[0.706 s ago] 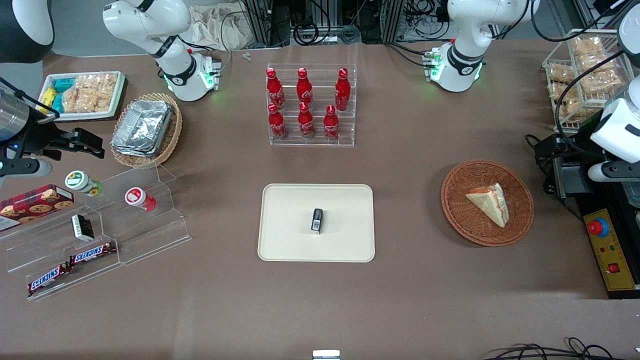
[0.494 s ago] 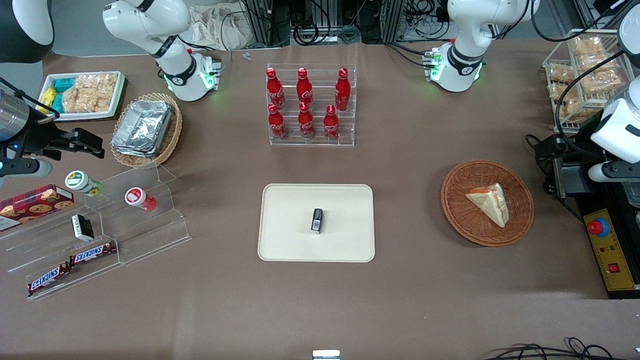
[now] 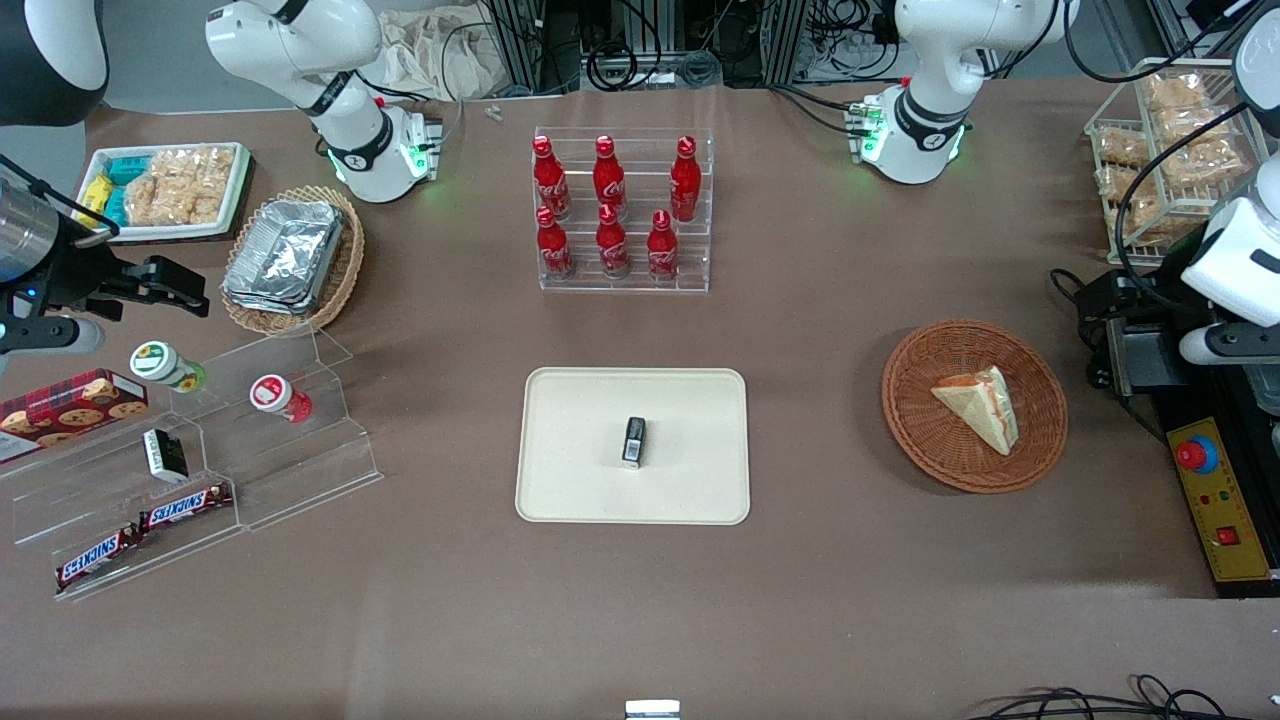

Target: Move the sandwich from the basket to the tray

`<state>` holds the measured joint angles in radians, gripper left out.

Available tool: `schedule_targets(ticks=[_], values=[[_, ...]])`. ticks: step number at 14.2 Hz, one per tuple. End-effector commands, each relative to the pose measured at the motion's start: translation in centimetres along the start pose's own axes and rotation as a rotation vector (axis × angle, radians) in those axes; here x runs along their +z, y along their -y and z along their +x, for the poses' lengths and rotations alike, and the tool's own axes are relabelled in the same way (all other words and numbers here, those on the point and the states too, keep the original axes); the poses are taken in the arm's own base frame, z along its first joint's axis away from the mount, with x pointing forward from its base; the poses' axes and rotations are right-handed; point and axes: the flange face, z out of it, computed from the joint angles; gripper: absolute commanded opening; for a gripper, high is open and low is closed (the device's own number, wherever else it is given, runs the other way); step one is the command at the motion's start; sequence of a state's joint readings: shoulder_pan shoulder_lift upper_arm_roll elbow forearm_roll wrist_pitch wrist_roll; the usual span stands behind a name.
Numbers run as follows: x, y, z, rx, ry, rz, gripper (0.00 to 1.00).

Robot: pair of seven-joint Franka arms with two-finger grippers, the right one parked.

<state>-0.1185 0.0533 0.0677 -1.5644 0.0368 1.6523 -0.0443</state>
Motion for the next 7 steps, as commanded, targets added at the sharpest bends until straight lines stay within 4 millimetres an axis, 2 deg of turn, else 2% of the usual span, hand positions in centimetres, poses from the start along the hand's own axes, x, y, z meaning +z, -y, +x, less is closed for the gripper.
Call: schedule_targets(ticks=[1,3,4,7], values=[[-0.2,0.2,0.0,-0.006,0.016,0.009,1.0],[0.9,0.9,0.4,-0.022,0.038,0.01,1.0],[2.2,1.7,0.3,-0.049,0.076,0.011,1.0],[7.0,1.4,1.1,-0.185,0.186,0.006,1.0]])
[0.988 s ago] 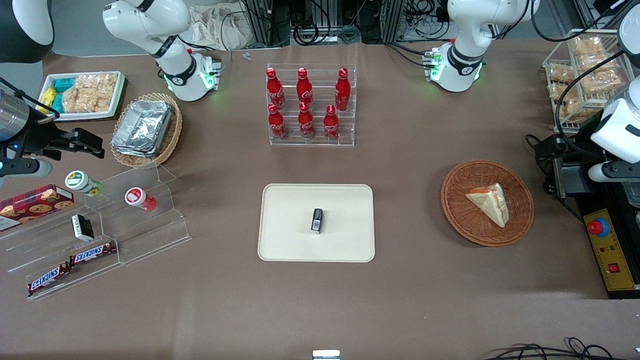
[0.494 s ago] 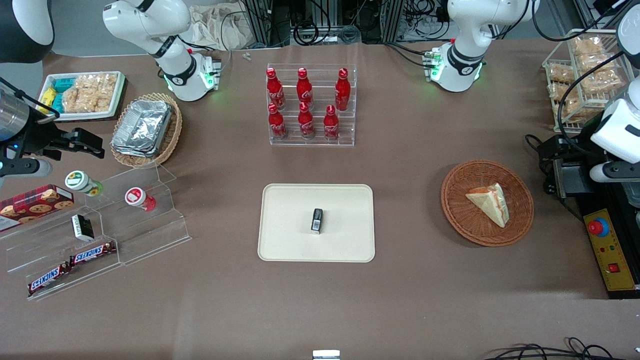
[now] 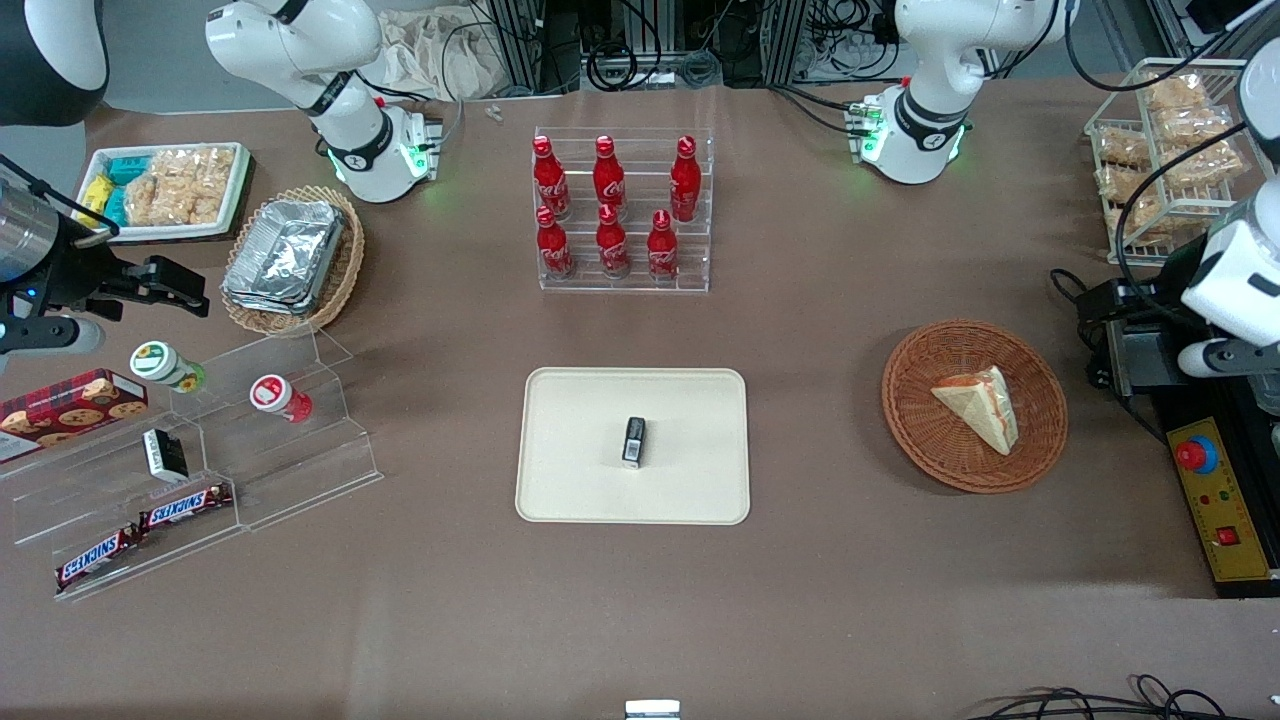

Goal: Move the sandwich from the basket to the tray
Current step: 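Lower the open left gripper over the sandwich in the wicker basket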

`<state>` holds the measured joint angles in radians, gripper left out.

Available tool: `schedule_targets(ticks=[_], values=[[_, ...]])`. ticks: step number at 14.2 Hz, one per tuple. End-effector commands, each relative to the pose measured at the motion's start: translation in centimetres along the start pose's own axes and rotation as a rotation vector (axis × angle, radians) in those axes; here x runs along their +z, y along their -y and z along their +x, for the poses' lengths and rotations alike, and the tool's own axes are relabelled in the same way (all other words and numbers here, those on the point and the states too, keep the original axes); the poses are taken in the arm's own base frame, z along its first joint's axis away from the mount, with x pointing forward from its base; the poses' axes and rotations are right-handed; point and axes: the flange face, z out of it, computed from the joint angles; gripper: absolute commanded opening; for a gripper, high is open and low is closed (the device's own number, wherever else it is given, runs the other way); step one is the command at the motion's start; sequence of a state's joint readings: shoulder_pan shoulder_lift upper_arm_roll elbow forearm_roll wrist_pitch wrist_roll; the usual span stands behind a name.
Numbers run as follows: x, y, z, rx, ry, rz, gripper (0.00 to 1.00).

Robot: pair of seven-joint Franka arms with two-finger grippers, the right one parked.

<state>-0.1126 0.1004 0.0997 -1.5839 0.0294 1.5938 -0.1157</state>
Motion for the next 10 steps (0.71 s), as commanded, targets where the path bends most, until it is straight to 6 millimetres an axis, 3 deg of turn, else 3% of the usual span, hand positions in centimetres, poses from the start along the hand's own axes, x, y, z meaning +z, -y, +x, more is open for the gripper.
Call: schedule_targets(ticks=[1,10], values=[[4.5,-0.7,1.7,-0.122,0.089,0.006,1.0],[22.5,-1.3,1.9,-0.458,0.03,0.003,1.0]])
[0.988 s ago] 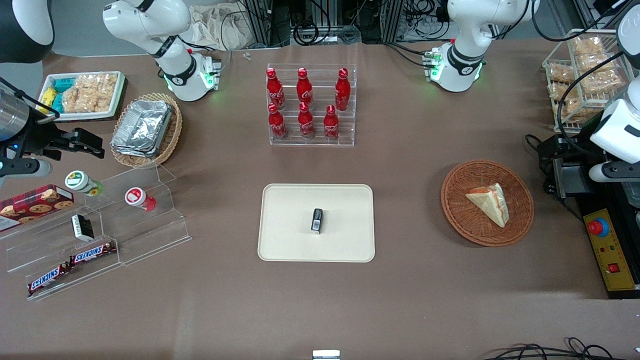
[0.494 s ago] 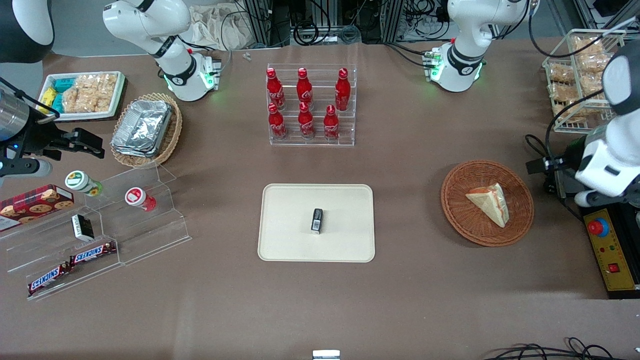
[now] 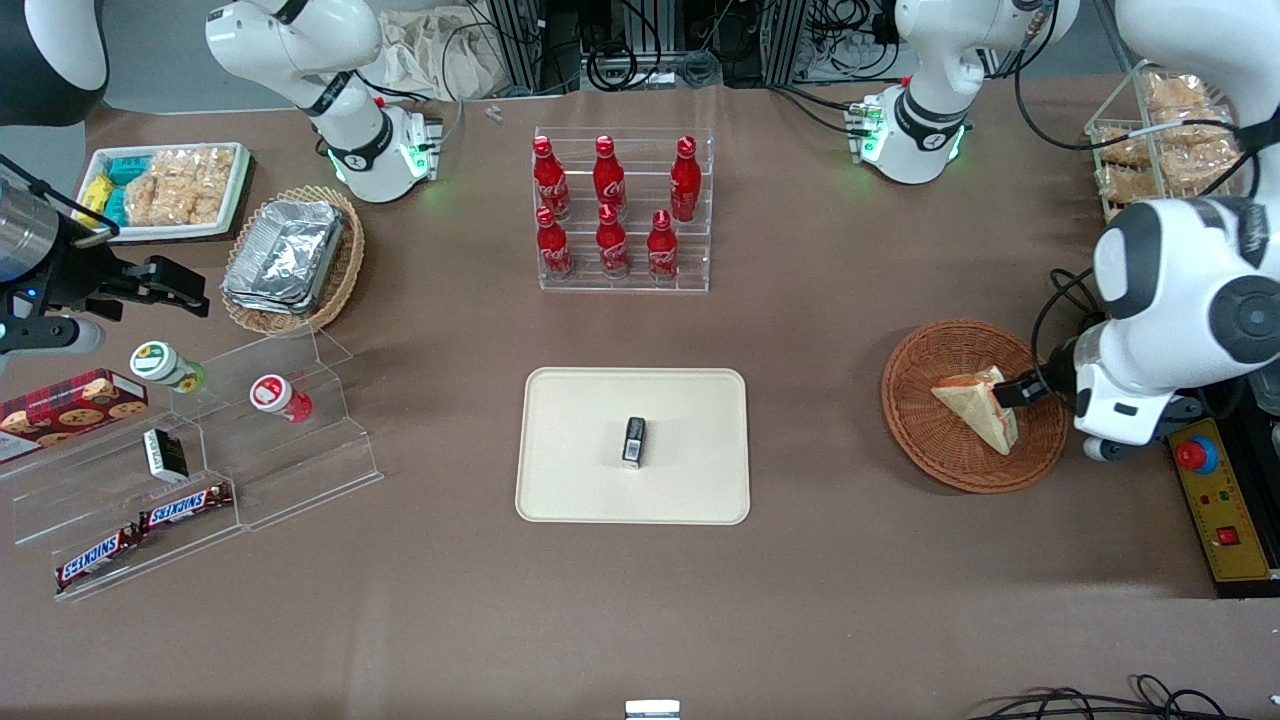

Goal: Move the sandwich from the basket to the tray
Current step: 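Lower the open left gripper over the sandwich in the wicker basket, then close the left gripper on the wrapped sandwich and lift it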

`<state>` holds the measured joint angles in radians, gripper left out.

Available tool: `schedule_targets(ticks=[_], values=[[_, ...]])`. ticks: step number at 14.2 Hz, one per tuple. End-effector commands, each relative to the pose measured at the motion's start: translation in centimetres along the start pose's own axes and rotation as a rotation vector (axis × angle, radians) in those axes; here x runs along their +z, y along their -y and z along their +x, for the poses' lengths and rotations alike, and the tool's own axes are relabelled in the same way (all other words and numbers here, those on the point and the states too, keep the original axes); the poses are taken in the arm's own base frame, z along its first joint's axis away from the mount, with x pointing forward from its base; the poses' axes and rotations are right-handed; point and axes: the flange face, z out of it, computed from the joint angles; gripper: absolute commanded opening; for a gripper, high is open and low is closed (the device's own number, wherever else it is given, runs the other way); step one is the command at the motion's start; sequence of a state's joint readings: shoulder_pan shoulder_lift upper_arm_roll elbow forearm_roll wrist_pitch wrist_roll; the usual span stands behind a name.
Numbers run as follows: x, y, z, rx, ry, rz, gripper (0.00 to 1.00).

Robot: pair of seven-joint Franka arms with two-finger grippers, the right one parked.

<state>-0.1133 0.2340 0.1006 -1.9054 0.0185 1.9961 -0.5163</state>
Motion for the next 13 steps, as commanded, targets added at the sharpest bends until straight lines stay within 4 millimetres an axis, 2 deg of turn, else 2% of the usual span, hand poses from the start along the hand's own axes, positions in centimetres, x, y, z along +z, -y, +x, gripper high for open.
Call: schedule_targets(ticks=[1,3,5,6,7,8,9,11,13], values=[[5.0,0.1,-0.9,-0.112,-0.017,-0.02,1.0],[7.9,0.3,-1.4,-0.165,0.005,-0.002,1.0],[9.3,0.5,-1.4,-0.183,0.019,0.008,1.0],[10.4,0.4,-1.3,-0.191,0.027,0.015,0.97],[11.4,0.4,-1.2,-0.219,0.033,0.02,0.82],[12.1,0.3,-1.1,-0.23,0.036,0.024,0.56],[13.1,0.2,-0.9,-0.23,0.036,0.027,0.41],[13.4,0.1,-0.9,-0.229,0.034,0.026,0.23],[12.6,0.1,-0.7,-0.226,0.024,0.019,0.05]])
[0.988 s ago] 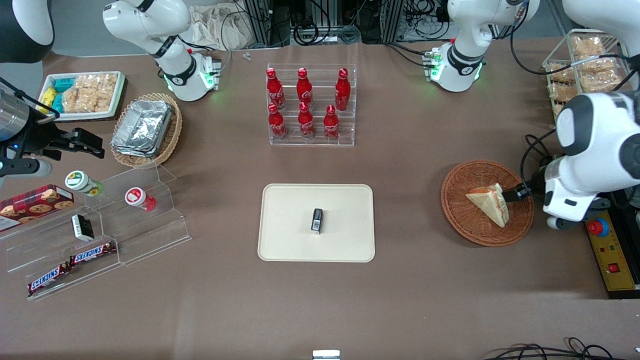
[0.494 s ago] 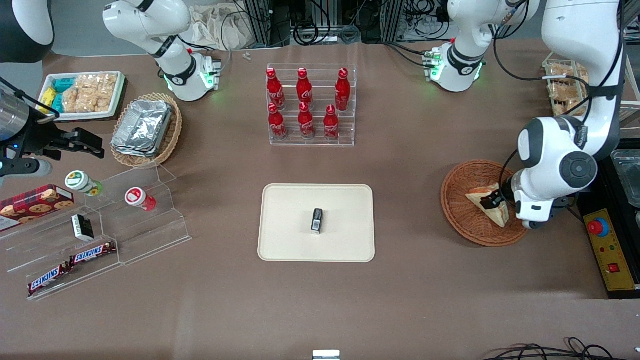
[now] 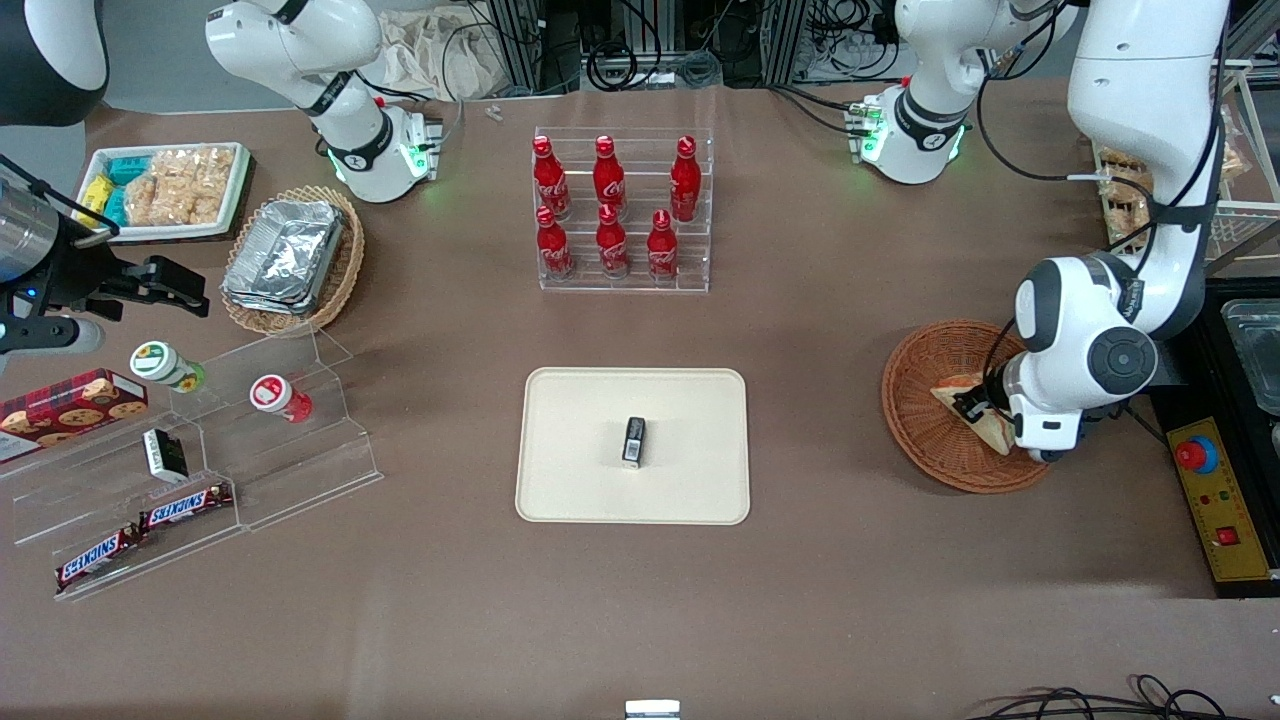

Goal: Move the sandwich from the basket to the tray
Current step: 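Close the left gripper on the wrapped sandwich and lift it, then carry the held sandwich over to the white tray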

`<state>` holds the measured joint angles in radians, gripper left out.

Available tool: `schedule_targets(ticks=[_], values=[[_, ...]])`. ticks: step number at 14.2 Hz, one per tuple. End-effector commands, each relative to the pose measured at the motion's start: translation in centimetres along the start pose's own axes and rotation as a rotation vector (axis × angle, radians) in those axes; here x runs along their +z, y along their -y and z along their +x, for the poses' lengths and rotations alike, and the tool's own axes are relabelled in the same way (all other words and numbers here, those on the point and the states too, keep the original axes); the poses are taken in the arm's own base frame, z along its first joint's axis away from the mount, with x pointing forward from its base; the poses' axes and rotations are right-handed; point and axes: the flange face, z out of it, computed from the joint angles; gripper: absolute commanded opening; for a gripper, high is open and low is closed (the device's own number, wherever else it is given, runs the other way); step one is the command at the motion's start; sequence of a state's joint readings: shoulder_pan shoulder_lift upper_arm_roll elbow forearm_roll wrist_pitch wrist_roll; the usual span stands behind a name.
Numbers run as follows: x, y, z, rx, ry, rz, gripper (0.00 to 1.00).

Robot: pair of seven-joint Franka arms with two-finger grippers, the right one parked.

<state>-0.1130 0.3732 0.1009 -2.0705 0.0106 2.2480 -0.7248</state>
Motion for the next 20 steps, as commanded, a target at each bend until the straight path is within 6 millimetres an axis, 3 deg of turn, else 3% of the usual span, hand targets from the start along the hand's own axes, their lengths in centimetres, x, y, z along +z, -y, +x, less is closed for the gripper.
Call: schedule_targets(ticks=[1,3,6,8,9,11,15,17,20], values=[[-2.2,0.1,0.2,-0.014,-0.027,-0.031,0.0],[-6.3,-0.2,0.6,-0.011,-0.062,-0.067,0.0],[-14.7,-1.5,0.0,0.016,-0.047,-0.057,0.0],[-20.0,-4.1,-2.2,0.079,-0.023,-0.044,0.0],[-21.4,-5.7,-3.8,0.128,-0.012,-0.043,0.0],[-21.9,-9.5,-7.7,0.331,0.014,-0.092,0.0],[-20.4,-16.4,-15.0,0.629,-0.033,-0.108,0.0],[-18.2,-19.7,-18.1,0.811,-0.054,-0.126,0.0],[-14.5,-24.3,-22.8,0.83,-0.088,-0.178,0.0]])
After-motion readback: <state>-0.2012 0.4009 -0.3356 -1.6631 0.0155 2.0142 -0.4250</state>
